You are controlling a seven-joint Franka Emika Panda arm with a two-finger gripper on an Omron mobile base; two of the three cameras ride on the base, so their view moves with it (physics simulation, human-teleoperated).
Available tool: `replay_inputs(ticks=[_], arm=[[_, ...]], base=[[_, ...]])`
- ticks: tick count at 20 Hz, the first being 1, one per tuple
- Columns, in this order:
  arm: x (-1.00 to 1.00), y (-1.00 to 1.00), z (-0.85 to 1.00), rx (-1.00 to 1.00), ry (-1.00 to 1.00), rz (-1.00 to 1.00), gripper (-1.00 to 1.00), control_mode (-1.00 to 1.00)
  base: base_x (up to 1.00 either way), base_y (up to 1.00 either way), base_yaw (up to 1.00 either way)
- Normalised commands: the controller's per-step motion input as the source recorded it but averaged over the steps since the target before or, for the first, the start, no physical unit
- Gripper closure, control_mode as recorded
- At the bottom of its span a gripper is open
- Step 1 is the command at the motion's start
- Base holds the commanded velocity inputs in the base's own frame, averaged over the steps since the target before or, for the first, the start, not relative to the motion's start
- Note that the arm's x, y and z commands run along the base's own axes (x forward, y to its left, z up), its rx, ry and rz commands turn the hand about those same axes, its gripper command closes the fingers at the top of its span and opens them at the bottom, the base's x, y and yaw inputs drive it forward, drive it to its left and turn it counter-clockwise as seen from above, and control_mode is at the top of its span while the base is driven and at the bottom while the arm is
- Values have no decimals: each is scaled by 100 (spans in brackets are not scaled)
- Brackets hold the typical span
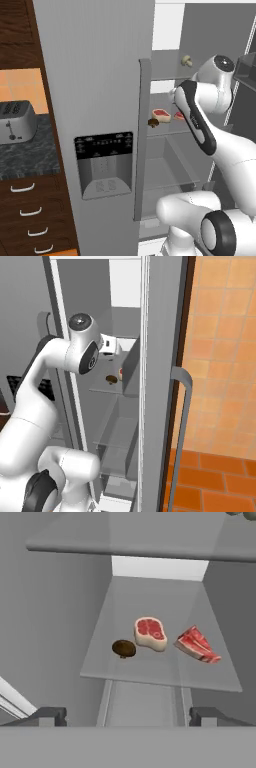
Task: Place one mushroom and one steak in each tupperware on the nearby counter, to pack two identical lunches.
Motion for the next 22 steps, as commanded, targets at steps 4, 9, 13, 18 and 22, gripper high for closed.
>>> replay_inputs(ticks=[4, 9, 13, 18, 22], arm=[[0, -33, 48, -6, -1, -1, -100, -100], [4, -25, 35, -11, 1, -7, -100, -100], [43, -53, 37, 2, -2, -2, -100, -100], [28, -6, 8, -3, -1, -2, -100, -100], [51, -26, 25, 0, -18, -1, -100, -100]], base=[[0, 0, 0], [0, 0, 0], [0, 0, 0], [0, 0, 0], [0, 0, 0]])
